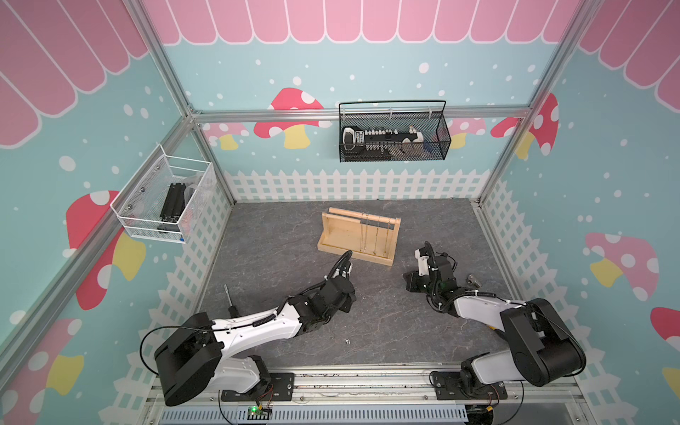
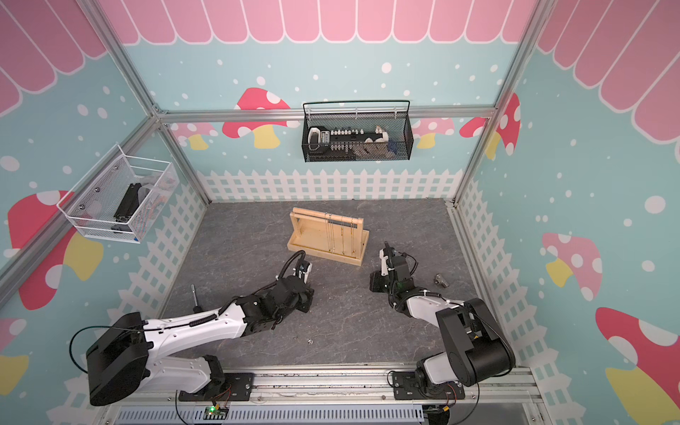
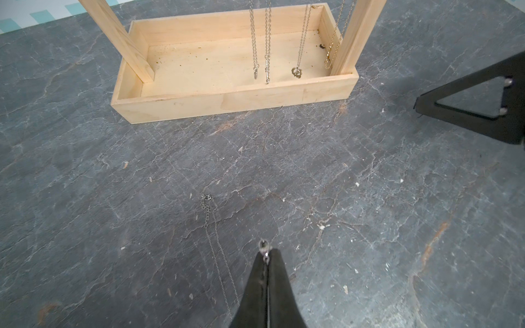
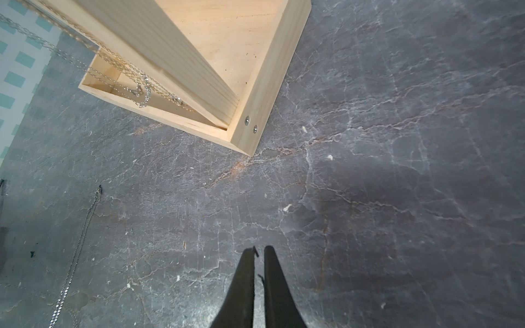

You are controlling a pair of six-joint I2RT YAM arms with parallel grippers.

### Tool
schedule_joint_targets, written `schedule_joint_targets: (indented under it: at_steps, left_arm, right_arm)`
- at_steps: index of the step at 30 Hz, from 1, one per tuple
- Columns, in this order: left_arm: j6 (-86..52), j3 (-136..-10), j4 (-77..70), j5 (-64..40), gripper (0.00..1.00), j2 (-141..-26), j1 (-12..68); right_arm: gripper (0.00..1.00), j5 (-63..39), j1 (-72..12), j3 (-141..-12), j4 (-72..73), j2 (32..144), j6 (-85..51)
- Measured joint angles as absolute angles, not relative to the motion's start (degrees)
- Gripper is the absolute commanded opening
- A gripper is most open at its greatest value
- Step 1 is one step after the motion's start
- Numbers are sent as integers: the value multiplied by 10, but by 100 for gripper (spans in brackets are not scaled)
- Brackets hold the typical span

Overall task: Take the necklace off the jewelry display stand
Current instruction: Place the necklace at the center of the board.

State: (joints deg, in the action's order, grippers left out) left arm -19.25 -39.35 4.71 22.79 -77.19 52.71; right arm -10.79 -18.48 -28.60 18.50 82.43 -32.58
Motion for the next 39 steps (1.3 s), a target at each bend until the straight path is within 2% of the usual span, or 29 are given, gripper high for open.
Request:
schedule_joint_targets:
  at_steps: [24, 39]
  left_arm:
    - [-186, -483, 19, 220, 1, -955, 503]
    - [-177, -513, 23, 249, 0, -1006, 487]
  right_arm:
    - [11, -130, -185, -297, 198, 845, -333]
    - [11, -140, -184, -298, 200, 860, -336]
